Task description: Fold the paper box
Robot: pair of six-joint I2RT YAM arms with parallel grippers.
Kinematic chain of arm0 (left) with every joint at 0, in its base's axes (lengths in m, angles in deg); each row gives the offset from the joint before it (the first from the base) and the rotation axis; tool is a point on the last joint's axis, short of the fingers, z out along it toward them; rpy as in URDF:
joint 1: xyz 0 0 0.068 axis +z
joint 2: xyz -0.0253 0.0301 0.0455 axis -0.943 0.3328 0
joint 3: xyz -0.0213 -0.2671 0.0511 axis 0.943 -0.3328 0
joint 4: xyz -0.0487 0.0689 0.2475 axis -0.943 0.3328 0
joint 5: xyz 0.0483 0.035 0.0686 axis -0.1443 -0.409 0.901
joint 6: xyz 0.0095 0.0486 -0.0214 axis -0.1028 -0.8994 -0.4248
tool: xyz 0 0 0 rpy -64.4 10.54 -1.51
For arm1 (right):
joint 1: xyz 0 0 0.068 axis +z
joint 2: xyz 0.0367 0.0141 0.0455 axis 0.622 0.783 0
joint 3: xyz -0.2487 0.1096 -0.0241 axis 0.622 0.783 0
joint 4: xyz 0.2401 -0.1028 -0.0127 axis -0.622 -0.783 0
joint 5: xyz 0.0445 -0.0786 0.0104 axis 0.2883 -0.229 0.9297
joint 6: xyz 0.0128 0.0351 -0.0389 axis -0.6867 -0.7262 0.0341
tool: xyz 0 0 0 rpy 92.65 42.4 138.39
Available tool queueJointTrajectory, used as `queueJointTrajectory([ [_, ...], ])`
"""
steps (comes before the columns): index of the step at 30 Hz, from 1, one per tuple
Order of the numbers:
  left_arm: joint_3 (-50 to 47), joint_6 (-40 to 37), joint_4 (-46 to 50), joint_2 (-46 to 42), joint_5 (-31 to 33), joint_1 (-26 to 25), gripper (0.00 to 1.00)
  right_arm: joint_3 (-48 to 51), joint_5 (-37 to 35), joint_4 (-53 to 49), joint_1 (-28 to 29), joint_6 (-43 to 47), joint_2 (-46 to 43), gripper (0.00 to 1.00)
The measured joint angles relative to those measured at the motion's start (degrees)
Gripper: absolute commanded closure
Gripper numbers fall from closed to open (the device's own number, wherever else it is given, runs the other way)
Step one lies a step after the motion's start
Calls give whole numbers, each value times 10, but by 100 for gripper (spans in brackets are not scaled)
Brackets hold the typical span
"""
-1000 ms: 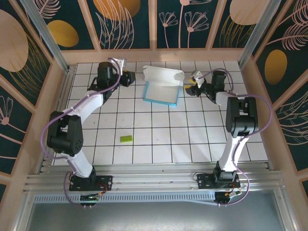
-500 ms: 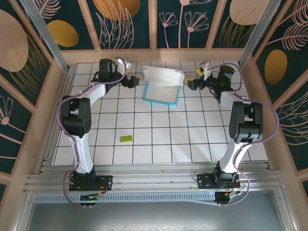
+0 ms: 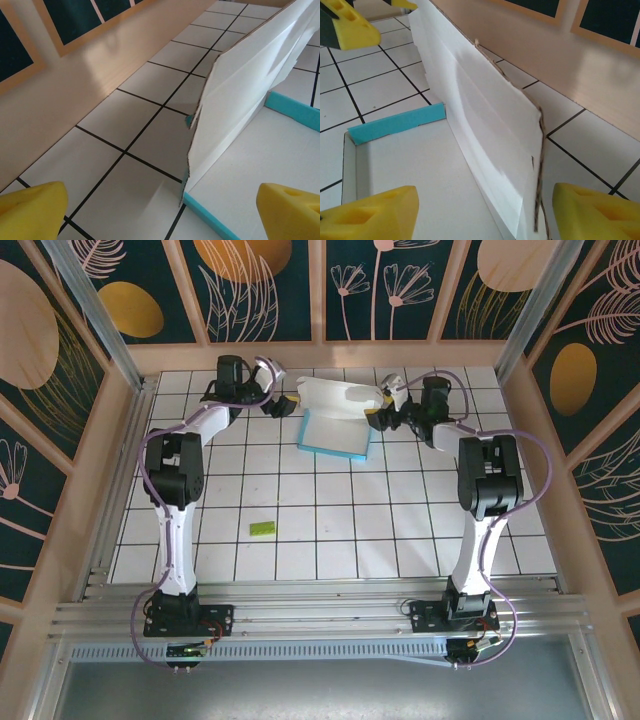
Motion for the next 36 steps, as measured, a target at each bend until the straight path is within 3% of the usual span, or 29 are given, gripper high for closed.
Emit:
queueJointTrajectory([
  [8, 3, 8, -6, 8, 12, -17, 12, 13, -70, 5, 1, -21, 0, 32],
  [15, 27, 35, -13, 30, 26, -27, 29, 37, -104, 7, 1, -49, -3, 48],
  [24, 24, 64, -13, 36, 38, -29, 63, 55, -151, 23, 14, -78, -17, 62],
  [29, 15, 78, -13, 36, 43, -38, 68, 63, -170, 32, 21, -91, -26, 66],
  [36, 15, 108, -13, 36, 49, -46, 77, 72, -195, 37, 33, -109, -29, 80],
])
